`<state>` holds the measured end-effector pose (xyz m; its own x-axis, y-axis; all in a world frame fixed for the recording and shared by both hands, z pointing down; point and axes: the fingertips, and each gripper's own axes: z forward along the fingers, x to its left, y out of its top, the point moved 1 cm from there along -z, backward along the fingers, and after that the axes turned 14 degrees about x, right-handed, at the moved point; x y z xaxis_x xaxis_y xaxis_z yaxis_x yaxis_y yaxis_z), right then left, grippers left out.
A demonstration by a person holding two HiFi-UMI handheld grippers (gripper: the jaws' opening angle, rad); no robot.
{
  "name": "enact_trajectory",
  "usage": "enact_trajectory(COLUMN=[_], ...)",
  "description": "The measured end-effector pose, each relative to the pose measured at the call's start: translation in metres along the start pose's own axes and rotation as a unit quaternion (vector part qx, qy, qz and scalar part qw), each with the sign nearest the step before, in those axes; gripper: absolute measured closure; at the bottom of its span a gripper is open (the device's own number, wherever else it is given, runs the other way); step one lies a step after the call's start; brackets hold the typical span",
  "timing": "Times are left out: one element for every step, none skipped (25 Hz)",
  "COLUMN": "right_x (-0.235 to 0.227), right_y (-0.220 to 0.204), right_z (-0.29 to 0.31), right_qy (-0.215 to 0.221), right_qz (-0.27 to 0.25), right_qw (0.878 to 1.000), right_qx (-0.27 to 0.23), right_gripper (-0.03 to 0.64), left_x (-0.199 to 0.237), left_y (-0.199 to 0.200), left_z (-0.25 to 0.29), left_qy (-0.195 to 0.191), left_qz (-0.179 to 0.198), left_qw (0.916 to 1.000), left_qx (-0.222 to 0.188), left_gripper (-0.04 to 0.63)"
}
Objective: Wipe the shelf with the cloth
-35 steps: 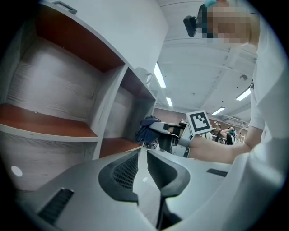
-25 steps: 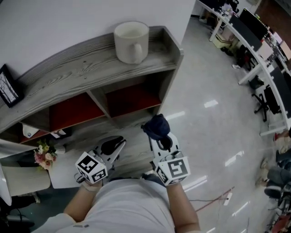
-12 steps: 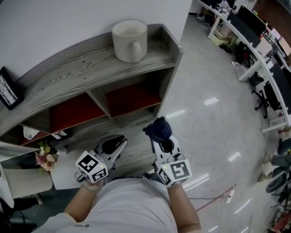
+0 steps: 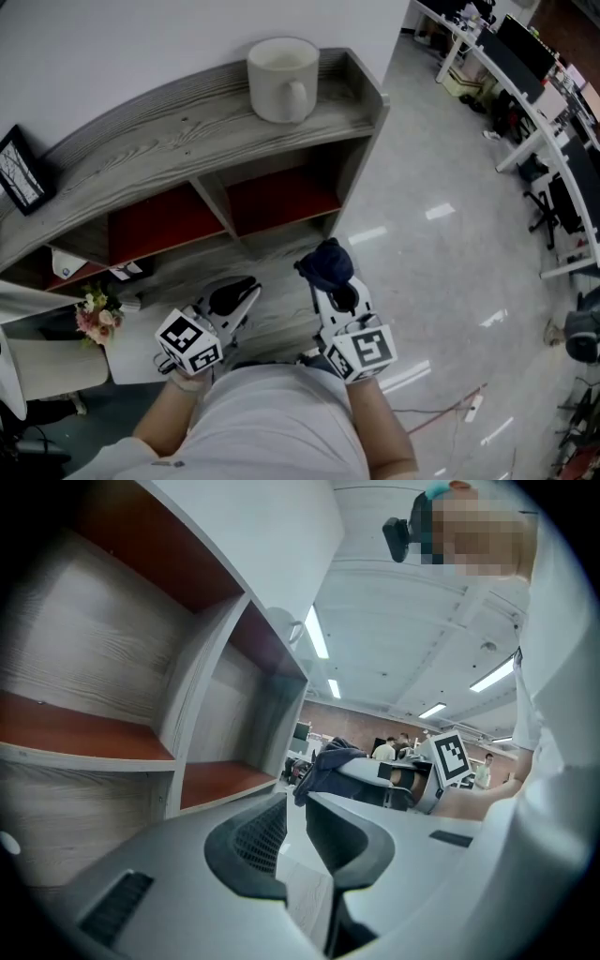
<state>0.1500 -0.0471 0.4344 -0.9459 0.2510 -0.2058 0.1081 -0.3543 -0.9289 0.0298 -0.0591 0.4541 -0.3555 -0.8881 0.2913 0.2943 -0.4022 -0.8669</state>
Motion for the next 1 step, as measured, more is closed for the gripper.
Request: enact_trajectory(right_x=[0.0000], right_y=[-0.0001], right_z=[0.0001], right_qy=[0.001], right_qz=[0.002], right_qw=[1.000], right_qx=[0.000], right_gripper=[0.551], left_x=[-0.0003], left_y=[-0.0003], left_z=[-0.0004], left_qy=[0.000], left_qz=[0.000], left_qw=[1.0000], left_qx=[0.000], left_gripper=[0.543])
